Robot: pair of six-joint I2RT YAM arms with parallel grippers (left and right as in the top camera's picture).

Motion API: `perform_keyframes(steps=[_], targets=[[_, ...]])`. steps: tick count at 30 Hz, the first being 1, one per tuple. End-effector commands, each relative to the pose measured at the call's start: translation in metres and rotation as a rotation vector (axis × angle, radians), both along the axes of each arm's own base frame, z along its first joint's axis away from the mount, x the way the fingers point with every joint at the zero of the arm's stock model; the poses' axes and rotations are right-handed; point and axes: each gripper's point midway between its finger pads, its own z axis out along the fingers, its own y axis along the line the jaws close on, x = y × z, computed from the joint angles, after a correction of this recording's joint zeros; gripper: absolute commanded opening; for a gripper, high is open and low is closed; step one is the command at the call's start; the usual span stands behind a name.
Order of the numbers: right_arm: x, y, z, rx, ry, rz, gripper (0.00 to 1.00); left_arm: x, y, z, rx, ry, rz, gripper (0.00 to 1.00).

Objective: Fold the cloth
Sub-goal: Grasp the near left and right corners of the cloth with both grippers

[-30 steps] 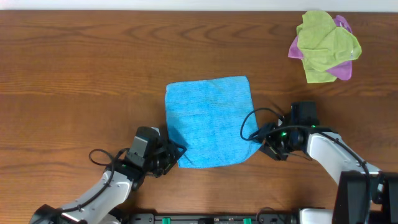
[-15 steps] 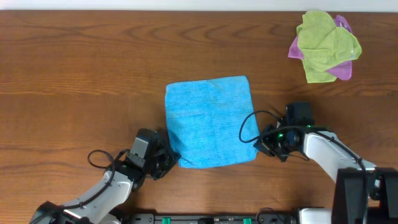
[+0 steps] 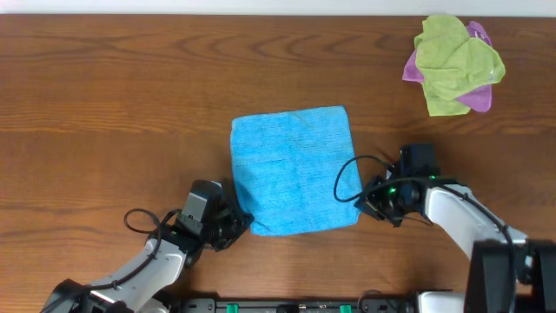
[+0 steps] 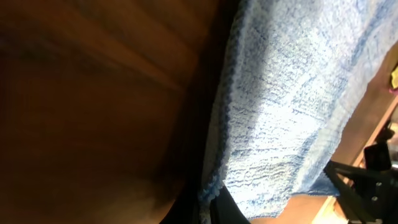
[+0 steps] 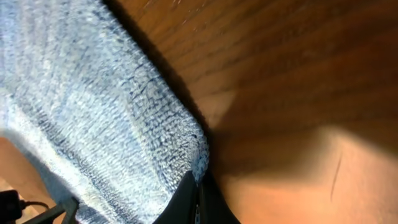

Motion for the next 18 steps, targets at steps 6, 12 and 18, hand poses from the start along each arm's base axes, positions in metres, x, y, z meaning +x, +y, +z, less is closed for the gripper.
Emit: perform_keyframes(steps=[6,12,18], targets=[[-0.01,0.005,0.023,0.017,-0.043,0.036,0.01,-0.015,-0.012,0.004,-0.071,0.019,-0.096,0.06],[-0.021,0.004,0.035,0.013,-0.053,0.059,0.01,-0.019,-0.021,0.017,-0.132,0.009,-0.137,0.06],[-0.036,0.003,0.043,0.007,-0.044,0.091,0.01,-0.033,-0.021,0.025,-0.152,0.03,-0.173,0.06]])
